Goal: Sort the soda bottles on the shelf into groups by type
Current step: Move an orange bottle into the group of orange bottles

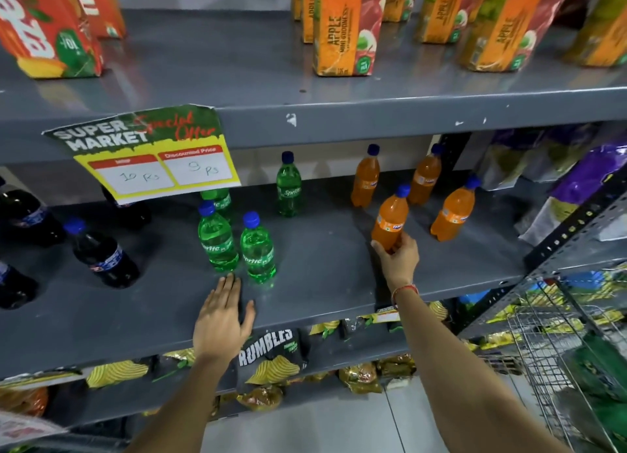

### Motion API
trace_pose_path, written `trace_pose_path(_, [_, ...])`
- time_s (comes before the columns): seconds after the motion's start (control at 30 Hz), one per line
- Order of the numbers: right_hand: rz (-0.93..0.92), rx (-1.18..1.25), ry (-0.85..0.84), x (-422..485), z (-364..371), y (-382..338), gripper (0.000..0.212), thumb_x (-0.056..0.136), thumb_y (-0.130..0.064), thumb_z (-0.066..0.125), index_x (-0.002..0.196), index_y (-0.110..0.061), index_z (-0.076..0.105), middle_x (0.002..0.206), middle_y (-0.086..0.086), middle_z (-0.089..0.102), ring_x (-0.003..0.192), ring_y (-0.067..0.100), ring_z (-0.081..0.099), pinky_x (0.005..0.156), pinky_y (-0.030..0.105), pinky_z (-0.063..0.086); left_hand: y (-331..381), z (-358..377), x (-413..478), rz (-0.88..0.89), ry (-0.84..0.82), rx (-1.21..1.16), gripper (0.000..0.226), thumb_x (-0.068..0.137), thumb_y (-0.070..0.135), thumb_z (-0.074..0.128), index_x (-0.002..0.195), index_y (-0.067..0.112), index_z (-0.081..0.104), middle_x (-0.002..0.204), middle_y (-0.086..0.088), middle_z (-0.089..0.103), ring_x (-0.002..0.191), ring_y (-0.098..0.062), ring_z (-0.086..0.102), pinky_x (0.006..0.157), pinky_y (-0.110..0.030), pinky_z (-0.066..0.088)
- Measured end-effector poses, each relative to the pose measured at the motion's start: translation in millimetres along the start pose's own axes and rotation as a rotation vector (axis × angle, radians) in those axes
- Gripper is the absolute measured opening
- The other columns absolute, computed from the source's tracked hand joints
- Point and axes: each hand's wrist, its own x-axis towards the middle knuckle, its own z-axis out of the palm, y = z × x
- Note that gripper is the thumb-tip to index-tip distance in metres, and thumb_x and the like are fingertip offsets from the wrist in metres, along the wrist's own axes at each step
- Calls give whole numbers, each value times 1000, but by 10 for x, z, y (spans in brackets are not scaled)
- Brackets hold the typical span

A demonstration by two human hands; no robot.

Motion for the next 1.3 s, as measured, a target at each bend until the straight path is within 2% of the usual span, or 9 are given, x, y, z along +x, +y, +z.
trace_pose_path(0.53, [16, -20, 45, 72, 48, 5, 58, 75, -19, 77, 122, -1, 49, 124, 23, 52, 116, 37, 50, 99, 44, 41, -2, 15, 1, 9, 9, -11, 68, 86, 45, 25, 128, -4, 48, 136, -21, 48, 128, -32, 44, 105, -45, 35])
trace_pose_path(0.67, [92, 50, 154, -157, 113, -108, 65, 76, -20, 76, 128, 1, 43, 125, 24, 48, 118, 39, 48, 100, 44, 39, -13, 31, 13, 5, -1, 5, 75, 85, 50, 15, 135, 1, 40, 145, -17, 38, 136, -27, 33, 111, -40, 27])
trace_pose_path(0.77, [16, 155, 224, -483, 270, -278, 54, 79, -18, 73, 124, -1, 49, 122, 22, 50, 114, 37, 52, 100, 46, 43, -18, 44, 16, 6, 0, 5, 75, 85, 50, 14, 137, 2, 37, 147, -15, 35, 137, -26, 30, 112, -38, 24])
trace_pose_path(0.83, [-50, 255, 129, -730, 442, -433, 46, 79, -15, 72, 118, -3, 52, 120, 18, 54, 110, 33, 55, 96, 50, 47, -38, 49, 10, 6, 6, 7, 71, 88, 48, 17, 137, 2, 37, 147, -15, 35, 138, -25, 29, 112, -37, 23])
trace_pose_path(0.87, [-70, 304, 17, -849, 529, -513, 45, 78, -15, 73, 117, -6, 53, 120, 15, 55, 109, 30, 55, 95, 49, 48, -37, 53, 12, 8, 9, 5, 68, 89, 47, 21, 138, 2, 36, 147, -15, 35, 138, -25, 29, 113, -37, 22])
trace_pose_path(0.93, [-140, 300, -254, -1076, 722, -666, 56, 73, -19, 78, 121, -11, 50, 122, 8, 53, 112, 22, 53, 94, 43, 50, -43, 55, 10, 10, 13, -5, 65, 89, 44, 26, 138, 2, 36, 147, -15, 36, 137, -25, 30, 113, -37, 22])
trace_pose_path(1.0, [-241, 185, -417, -1238, 912, -764, 72, 69, -27, 81, 129, -9, 46, 126, 8, 50, 116, 20, 51, 94, 38, 49, -42, 56, 7, 13, 11, -12, 63, 90, 42, 29, 138, 1, 35, 147, -16, 36, 137, -25, 30, 113, -36, 20])
trace_pose_path(1.1, [-289, 93, -417, -1369, 1107, -847, 79, 64, -29, 84, 130, -6, 45, 125, 12, 53, 115, 22, 53, 97, 33, 46, -47, 67, 9, 19, 2, -17, 61, 93, 39, 35, 140, 2, 29, 149, -17, 32, 139, -25, 27, 114, -36, 19])
trace_pose_path(1.3, [-281, -49, -302, -1421, 1286, -812, 45, 68, -29, 80, 101, -7, 58, 101, 14, 67, 97, 31, 62, 80, 39, 52, -70, 101, 20, 13, -5, -24, 61, 93, 38, 36, 142, 3, 25, 151, -16, 28, 140, -24, 24, 116, -36, 18])
